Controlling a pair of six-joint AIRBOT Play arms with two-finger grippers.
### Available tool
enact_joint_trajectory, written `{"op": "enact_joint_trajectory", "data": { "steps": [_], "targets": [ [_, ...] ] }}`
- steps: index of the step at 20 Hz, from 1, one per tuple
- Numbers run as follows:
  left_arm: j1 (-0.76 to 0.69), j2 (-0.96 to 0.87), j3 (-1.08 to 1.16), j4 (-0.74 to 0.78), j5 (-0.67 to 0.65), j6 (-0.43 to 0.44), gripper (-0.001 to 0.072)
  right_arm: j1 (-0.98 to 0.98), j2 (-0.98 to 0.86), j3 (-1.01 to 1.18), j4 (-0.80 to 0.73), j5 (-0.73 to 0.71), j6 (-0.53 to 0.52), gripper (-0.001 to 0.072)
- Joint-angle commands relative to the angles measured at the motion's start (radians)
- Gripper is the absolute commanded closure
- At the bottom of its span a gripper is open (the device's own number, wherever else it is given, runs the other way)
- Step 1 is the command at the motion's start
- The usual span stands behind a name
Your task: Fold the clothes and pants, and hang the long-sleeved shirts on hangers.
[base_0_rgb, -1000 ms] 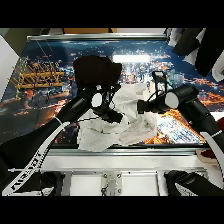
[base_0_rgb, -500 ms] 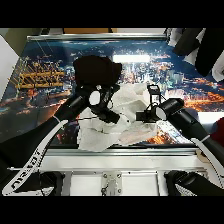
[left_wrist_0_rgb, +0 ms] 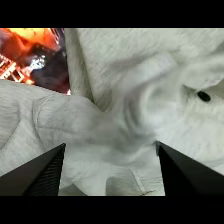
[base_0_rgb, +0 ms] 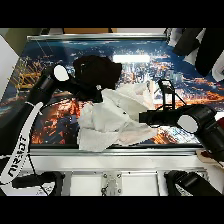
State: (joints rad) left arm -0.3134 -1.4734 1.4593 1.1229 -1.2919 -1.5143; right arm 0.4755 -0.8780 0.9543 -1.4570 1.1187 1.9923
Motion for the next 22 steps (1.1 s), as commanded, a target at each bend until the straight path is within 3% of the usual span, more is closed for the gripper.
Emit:
{"op": "enact_joint_trajectory", "data": {
  "steps": [1,6,9,14,17,22],
  "targets": [
    [0.033,0.006,-0.005,-0.063,0.016,-0.091,0.0106,0.015,0.002,0.000,0.055,-0.047,0.006,0.0697],
    [-0.132,0.090,-0.005,0.165,0.043,-0.323,0.0106,0.017,-0.016,0.000,0.055,-0.065,0.024,0.0697],
    [-0.319,0.072,-0.002,0.254,0.122,-0.391,0.0107,0.017,-0.016,0.000,0.055,-0.097,0.024,0.0697],
    [-0.461,-0.107,0.170,0.257,0.081,-0.398,0.0106,0.027,-0.008,0.000,0.055,-0.088,0.023,0.0697],
    [-0.473,-0.204,0.263,0.300,-0.036,-0.399,0.0106,0.038,0.003,0.000,0.053,-0.086,0.024,0.0697],
    [-0.470,-0.271,0.269,0.304,-0.051,-0.405,0.0106,0.038,0.019,0.000,0.055,-0.086,0.024,0.0697]
  ]
}}
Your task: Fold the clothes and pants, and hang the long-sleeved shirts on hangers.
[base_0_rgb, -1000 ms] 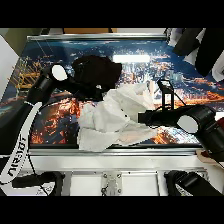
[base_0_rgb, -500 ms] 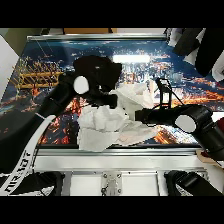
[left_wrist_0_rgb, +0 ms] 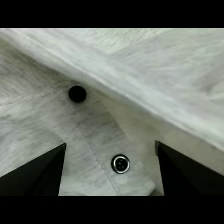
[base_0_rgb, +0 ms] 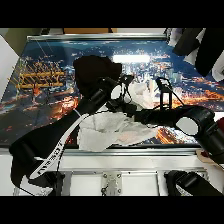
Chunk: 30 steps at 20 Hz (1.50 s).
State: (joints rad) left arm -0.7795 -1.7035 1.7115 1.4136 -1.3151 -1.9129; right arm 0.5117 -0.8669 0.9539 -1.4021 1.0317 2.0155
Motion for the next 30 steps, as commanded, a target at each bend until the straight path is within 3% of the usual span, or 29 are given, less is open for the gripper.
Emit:
{"op": "enact_joint_trajectory", "data": {
  "steps": [1,3,4,6,7,10,14,16,19,20,21,22,26,30],
  "targets": [
    [-0.004,-0.048,0.017,0.034,-0.030,-0.009,0.0106,0.002,0.009,0.000,0.000,0.000,0.000,0.0697],
    [-0.005,-0.062,0.017,0.092,-0.050,-0.018,0.0107,0.002,0.013,0.000,0.000,0.001,0.000,0.0697],
    [-0.005,-0.064,0.016,0.119,-0.057,-0.023,0.0144,0.002,0.012,0.000,0.000,0.002,0.000,0.0697],
    [0.001,-0.058,0.017,0.181,-0.074,-0.026,0.0640,0.001,0.012,0.000,0.000,0.019,0.000,0.0697],
    [0.007,-0.048,0.017,0.198,-0.075,-0.026,0.0691,0.000,0.012,0.000,-0.010,0.032,0.000,0.0698],
    [0.043,0.062,0.017,0.216,-0.032,-0.026,0.0691,-0.039,0.006,0.045,-0.068,0.103,-0.016,0.0699],
    [0.060,0.291,0.016,0.218,0.007,-0.025,0.0691,-0.135,-0.041,0.249,-0.068,0.265,-0.143,0.0699],
    [0.043,0.378,0.003,0.218,-0.002,-0.025,0.0691,-0.135,-0.044,0.307,-0.063,0.279,-0.154,0.0699],
    [0.014,0.481,-0.153,0.216,0.032,-0.055,0.0691,-0.134,-0.039,0.304,-0.040,0.325,-0.158,0.0698],
    [0.015,0.503,-0.225,0.216,0.073,-0.056,0.0676,-0.134,-0.038,0.293,-0.036,0.339,-0.162,0.0698],
    [0.021,0.511,-0.282,0.211,0.125,-0.067,0.0394,-0.134,-0.038,0.276,-0.021,0.339,-0.162,0.0698],
    [0.040,0.507,-0.323,0.202,0.186,-0.103,0.0047,-0.134,-0.039,0.262,-0.002,0.338,-0.162,0.0698],
    [0.150,0.395,-0.325,-0.012,0.312,-0.124,0.0024,-0.090,-0.039,0.222,0.019,0.327,-0.160,0.0698],
    [0.159,0.223,-0.233,-0.035,0.311,-0.115,0.0025,-0.042,-0.041,0.209,0.018,0.291,-0.140,0.0698]
  ]
}}
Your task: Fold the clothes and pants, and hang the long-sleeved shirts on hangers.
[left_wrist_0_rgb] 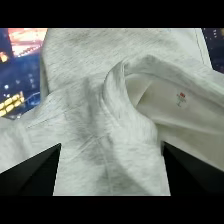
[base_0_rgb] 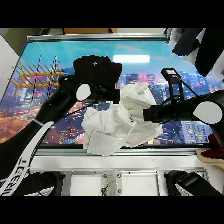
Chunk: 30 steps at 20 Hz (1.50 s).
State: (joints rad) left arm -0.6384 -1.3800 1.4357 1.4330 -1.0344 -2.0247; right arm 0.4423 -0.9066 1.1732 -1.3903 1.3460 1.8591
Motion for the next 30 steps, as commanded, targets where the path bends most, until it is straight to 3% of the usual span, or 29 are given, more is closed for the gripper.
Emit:
{"op": "enact_joint_trajectory", "data": {
  "steps": [1,11,12,14,19,26,30],
  "targets": [
    [0.012,-0.143,0.072,-0.052,0.013,0.005,0.0025,0.029,-0.002,-0.011,0.006,-0.031,0.019,0.0698],
    [-0.025,-0.435,0.293,-0.003,-0.154,0.035,0.0026,0.027,-0.002,-0.011,0.003,-0.037,0.019,0.0698],
    [-0.025,-0.444,0.299,-0.004,-0.163,0.035,0.0135,0.027,-0.002,-0.011,0.003,-0.036,0.019,0.0697],
    [-0.025,-0.442,0.296,0.008,-0.183,0.040,0.0697,0.027,-0.002,-0.011,-0.025,-0.036,0.018,0.0698],
    [-0.008,-0.299,0.282,0.169,-0.317,0.100,0.0691,0.002,-0.002,-0.049,-0.132,-0.036,0.019,0.0698],
    [-0.089,0.068,-0.169,0.161,-0.201,0.098,0.0691,0.008,0.003,-0.284,-0.085,-0.119,0.082,0.0698],
    [-0.127,0.151,-0.257,0.161,-0.137,0.083,0.0691,0.008,0.007,-0.283,-0.076,-0.151,0.082,0.0697]
  ]
}}
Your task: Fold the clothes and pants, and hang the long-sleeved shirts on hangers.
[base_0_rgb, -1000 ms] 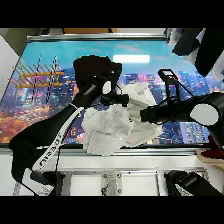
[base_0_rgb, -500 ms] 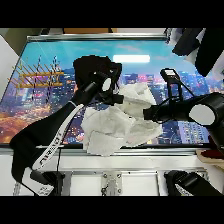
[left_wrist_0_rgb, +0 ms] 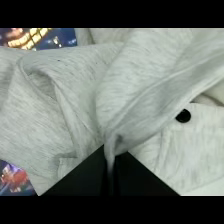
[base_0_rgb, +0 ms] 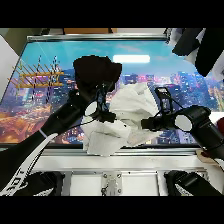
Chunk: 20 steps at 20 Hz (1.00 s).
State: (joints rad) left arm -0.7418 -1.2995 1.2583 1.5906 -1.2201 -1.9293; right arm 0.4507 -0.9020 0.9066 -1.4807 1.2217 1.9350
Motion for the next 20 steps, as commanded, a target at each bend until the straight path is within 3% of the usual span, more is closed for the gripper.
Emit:
{"op": "enact_joint_trajectory", "data": {
  "steps": [1,2,3,5,13,20],
  "targets": [
    [-0.023,0.083,-0.090,0.004,0.056,-0.017,0.0691,0.000,0.003,-0.017,0.020,-0.015,0.006,0.0689],
    [-0.021,0.091,-0.095,0.005,0.058,-0.017,0.0691,0.000,0.003,-0.017,0.026,-0.003,0.005,0.0683],
    [-0.020,0.092,-0.093,0.004,0.055,-0.017,0.0691,0.000,0.004,-0.015,0.026,0.006,-0.002,0.0610],
    [-0.021,0.092,-0.093,0.004,0.054,-0.016,0.0691,-0.001,0.004,0.013,0.025,0.039,-0.040,0.0101],
    [-0.021,0.092,-0.093,0.003,0.051,-0.016,0.0691,-0.006,-0.074,0.144,0.017,0.104,-0.198,0.0078],
    [-0.002,0.092,-0.093,0.006,0.023,-0.015,0.0691,-0.012,-0.199,0.144,-0.106,0.086,-0.276,0.0079]
  ]
}}
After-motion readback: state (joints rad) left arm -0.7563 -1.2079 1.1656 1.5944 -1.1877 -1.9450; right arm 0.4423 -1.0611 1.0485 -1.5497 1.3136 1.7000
